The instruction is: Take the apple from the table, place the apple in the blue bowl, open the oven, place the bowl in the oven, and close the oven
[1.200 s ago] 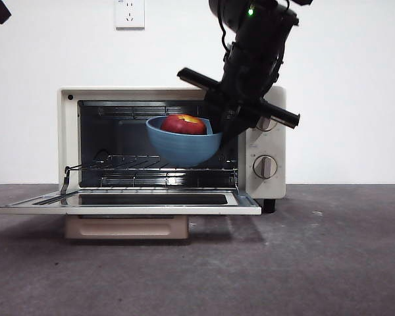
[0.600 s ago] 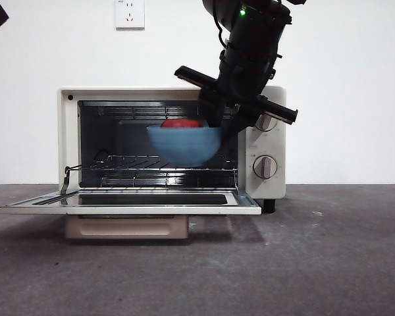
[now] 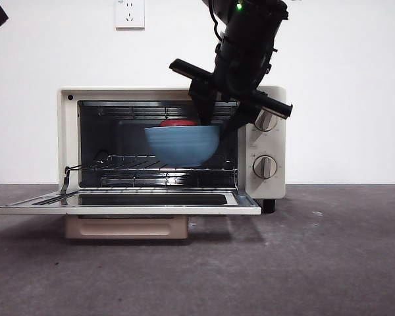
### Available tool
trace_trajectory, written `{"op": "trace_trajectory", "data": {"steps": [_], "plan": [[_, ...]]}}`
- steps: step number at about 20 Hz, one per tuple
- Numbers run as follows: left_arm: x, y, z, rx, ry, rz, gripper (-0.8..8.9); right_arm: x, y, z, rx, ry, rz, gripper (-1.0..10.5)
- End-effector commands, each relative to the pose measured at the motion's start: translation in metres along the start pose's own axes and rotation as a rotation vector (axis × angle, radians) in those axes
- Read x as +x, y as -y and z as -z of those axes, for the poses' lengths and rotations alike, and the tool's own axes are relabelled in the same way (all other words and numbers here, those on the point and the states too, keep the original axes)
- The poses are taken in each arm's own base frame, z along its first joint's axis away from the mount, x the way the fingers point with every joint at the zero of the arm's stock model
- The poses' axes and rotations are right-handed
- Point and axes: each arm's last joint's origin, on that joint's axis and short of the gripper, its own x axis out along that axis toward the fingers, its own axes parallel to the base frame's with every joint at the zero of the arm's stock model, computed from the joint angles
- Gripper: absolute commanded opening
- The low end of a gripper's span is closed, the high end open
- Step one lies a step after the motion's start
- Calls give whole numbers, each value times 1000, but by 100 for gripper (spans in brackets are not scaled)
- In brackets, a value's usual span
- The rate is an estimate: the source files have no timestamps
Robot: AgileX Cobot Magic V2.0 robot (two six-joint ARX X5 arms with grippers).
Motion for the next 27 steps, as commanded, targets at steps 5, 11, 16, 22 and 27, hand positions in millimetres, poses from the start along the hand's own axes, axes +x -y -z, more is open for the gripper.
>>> {"op": "trace_trajectory", "data": {"steps": [5, 11, 16, 22, 27], "plan": [[0, 0, -2, 26, 6, 1, 7, -19, -10, -6, -52, 20, -28, 144], [1, 0, -2, 30, 7, -4, 7, -41, -9, -14, -150, 37, -14, 145], [5, -12, -4, -4, 26, -143, 6, -101, -11, -29, -401, 103, -61, 145], [31, -55, 6, -173, 44, -241, 6, -179, 7, -27, -669, 50, -61, 145], [58, -100, 4, -284, 74, -244, 6, -221, 23, -15, -723, 19, -98, 145]]}}
